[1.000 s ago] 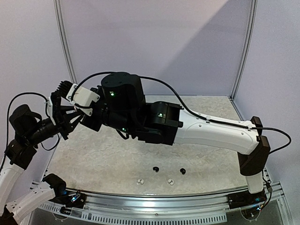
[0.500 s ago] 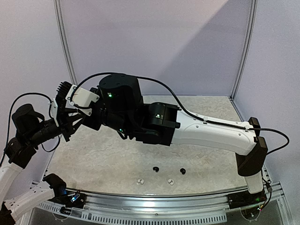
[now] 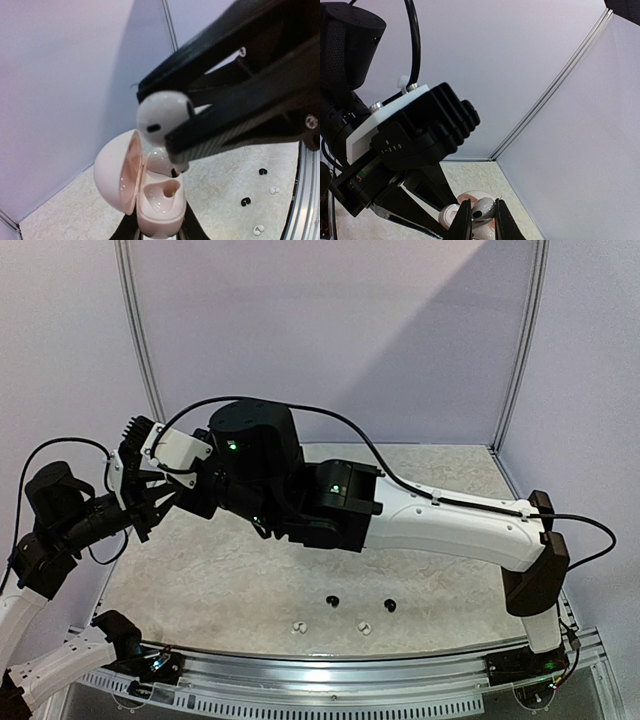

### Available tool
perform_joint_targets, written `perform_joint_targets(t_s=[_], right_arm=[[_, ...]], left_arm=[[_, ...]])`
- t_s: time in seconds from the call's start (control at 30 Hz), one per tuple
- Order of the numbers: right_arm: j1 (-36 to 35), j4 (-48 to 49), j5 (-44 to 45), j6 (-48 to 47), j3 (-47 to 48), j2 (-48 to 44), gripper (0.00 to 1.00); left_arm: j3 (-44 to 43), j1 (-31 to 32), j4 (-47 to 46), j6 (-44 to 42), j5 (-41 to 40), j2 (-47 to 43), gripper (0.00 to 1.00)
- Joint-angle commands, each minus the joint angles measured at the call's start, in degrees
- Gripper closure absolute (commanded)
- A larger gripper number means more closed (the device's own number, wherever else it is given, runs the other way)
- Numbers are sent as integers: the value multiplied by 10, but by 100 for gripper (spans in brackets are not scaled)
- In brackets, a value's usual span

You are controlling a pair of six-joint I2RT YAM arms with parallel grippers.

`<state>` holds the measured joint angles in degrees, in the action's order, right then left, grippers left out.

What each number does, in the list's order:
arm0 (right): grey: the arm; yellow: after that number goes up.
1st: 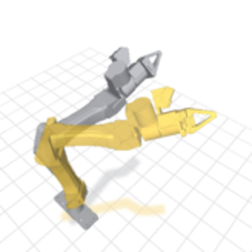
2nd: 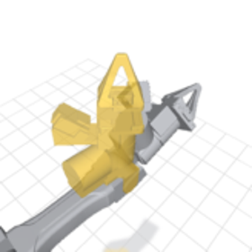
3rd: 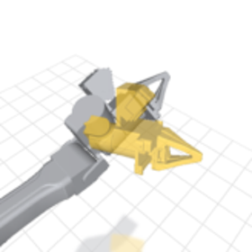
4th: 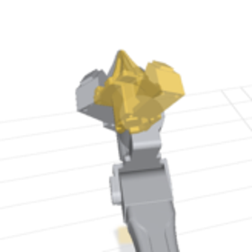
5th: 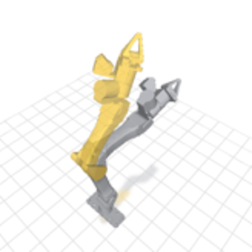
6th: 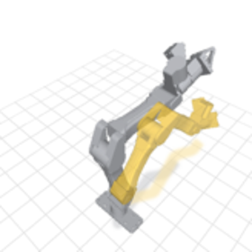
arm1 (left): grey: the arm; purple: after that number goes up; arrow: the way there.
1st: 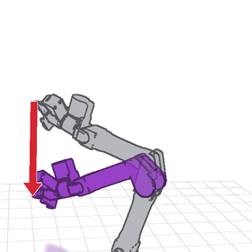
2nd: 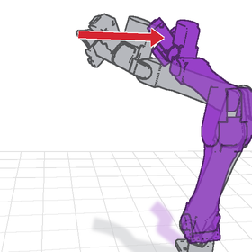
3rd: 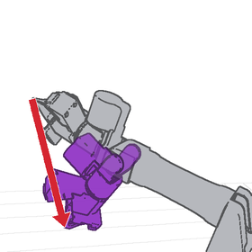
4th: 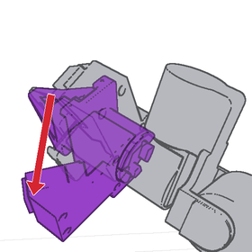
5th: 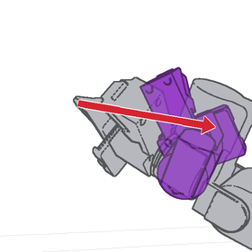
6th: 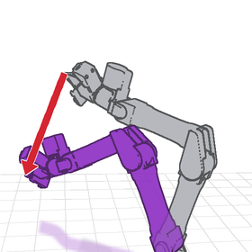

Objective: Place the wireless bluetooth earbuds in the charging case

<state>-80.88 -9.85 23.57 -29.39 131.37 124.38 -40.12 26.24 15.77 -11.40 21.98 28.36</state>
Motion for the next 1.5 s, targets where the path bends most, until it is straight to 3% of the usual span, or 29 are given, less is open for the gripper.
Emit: perform_joint_targets(t_s=[0.0,0.93,1.1,1.47], right_arm=[[3,-8,12,5,3,19,100],[9,-37,12,15,1,38,100],[10,-45,16,17,1,41,85],[9,-51,18,14,-1,39,81]], left_arm=[[-16,9,7,-7,-4,-4,100],[-20,14,-7,15,-4,-1,100],[-20,14,-10,23,-7,-1,100],[-12,14,-21,43,-14,-10,100]])
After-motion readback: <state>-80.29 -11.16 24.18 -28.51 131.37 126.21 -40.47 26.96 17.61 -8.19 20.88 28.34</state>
